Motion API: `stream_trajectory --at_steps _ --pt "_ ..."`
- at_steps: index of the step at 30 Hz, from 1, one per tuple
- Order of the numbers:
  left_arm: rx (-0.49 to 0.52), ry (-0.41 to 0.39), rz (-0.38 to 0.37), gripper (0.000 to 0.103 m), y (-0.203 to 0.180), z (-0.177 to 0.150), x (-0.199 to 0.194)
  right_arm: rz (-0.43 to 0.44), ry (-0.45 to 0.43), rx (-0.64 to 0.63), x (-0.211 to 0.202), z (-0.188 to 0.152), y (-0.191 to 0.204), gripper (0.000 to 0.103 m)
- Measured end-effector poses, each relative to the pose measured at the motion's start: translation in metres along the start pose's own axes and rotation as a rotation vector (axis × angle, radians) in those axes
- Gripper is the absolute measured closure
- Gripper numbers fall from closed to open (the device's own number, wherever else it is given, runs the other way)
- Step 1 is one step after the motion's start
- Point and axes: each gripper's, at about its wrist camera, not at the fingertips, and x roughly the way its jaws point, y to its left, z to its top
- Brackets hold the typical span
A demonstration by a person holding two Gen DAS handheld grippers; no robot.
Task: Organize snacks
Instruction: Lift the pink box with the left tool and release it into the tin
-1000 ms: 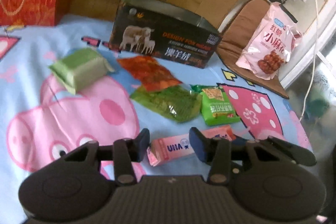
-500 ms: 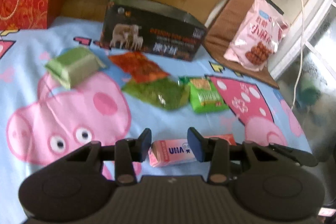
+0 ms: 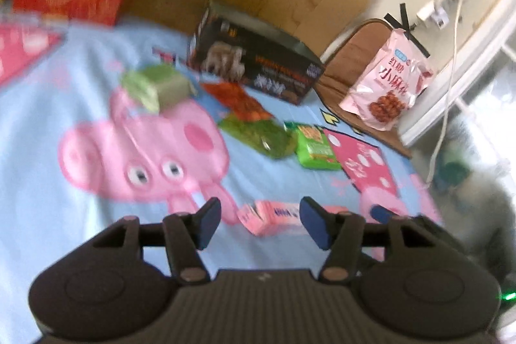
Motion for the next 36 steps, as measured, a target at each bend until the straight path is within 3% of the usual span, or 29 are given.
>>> stream_trajectory --at_steps 4,9,11,17,22,27,32,36 --pt "0.012 0.016 0.024 0.048 -0.006 0.001 0.017 0.009 0.020 -0.044 0.009 0.003 0.002 0.018" --pt "0.060 0.062 0.042 0.064 -0.020 -0.001 0.040 0.024 0.057 -0.061 0.022 0.004 0.003 0.021" --pt "0.081 0.068 0.033 0.066 -0.025 -0.005 0.043 0.031 0.078 -0.065 0.026 0.003 0.005 0.042" --pt "0.150 0.052 0.064 0.070 -0.040 0.002 0.026 0.025 0.054 -0.046 0.014 0.006 0.010 0.051" --pt "0.208 -0.047 0.059 0.070 -0.056 0.053 0.017 0.005 -0.045 -0.065 0.018 0.041 -0.001 0.052" --pt "0.250 -0.179 0.086 0.070 -0.072 0.130 0.034 -0.070 -0.155 -0.087 0.062 0.101 -0.027 0.051" --pt "0.231 -0.202 0.105 0.070 -0.059 0.188 0.076 -0.116 -0.158 -0.089 0.127 0.144 -0.055 0.051" --pt "0.213 -0.190 0.131 0.068 -0.044 0.211 0.118 -0.147 -0.109 -0.086 0.173 0.154 -0.073 0.050"
